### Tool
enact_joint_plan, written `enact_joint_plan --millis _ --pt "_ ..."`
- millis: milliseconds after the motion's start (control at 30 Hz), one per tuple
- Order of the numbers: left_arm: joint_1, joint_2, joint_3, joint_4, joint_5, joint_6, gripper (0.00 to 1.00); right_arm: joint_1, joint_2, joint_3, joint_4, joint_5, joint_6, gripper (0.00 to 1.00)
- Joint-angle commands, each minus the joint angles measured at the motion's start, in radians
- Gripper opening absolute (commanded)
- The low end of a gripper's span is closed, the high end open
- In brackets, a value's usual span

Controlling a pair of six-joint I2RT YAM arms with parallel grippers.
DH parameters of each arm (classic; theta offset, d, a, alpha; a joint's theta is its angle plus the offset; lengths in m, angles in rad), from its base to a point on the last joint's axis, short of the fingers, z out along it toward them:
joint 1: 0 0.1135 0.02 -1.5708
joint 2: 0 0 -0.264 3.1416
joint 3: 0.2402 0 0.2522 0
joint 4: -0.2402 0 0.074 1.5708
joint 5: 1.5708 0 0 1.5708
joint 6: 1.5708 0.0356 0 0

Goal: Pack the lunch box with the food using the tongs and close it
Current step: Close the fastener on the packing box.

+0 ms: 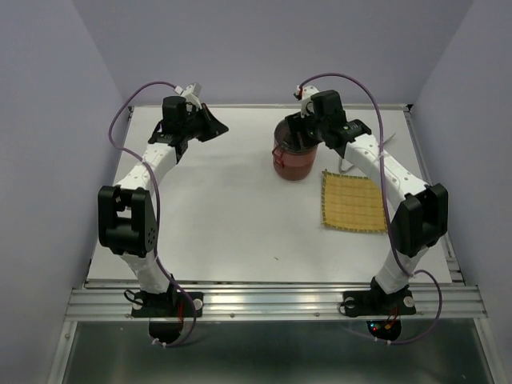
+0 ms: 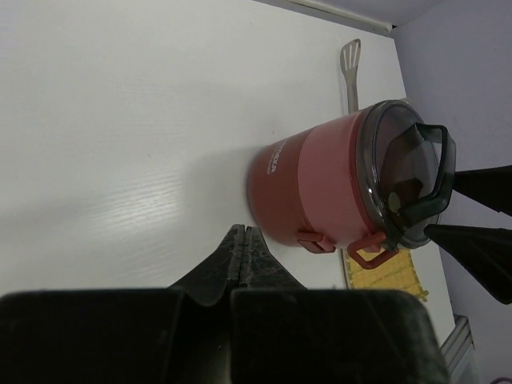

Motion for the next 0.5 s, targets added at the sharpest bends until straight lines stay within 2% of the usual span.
enact_joint_plan --millis 0,100,167,200,300,333,400,433,467 --pt "-0.045 0.016 0.026 0.054 0.028 -0.021 0.0 0.009 -0.085 0.004 0.05 -0.046 0.07 0.77" --pt "-0.08 0.008 -0.003 0.074 0.037 -0.043 0.0 0.009 -0.113 -0.003 0.05 -0.032 0.124 0.77" --pt "-0.103 -0.013 -0.047 0.108 0.037 -0.063 0.0 0.009 -0.13 -0.005 0.05 -0.037 0.153 0.69" --pt "-0.131 -0.019 -0.058 0.114 0.037 -0.067 0.0 0.009 -0.135 -0.006 0.05 -0.046 0.166 0.6" --pt "-0.175 -0.047 -0.115 0.143 0.036 -0.087 0.0 0.009 -0.139 -0.009 0.047 -0.02 0.232 0.55" --pt "-0.207 -0.062 -0.132 0.179 0.036 -0.097 0.0 0.009 -0.138 -0.013 0.052 -0.02 0.266 0.42" --pt "-0.24 -0.072 -0.181 0.224 0.036 -0.127 0.0 0.009 -0.121 -0.014 0.067 -0.012 0.297 0.3" --pt "-0.264 -0.07 -0.19 0.244 0.033 -0.13 0.0 0.009 -0.112 -0.014 0.068 -0.011 0.315 0.14" --pt "-0.272 -0.064 -0.193 0.247 0.033 -0.13 0.0 0.009 -0.093 -0.016 0.067 0.021 0.323 0.09"
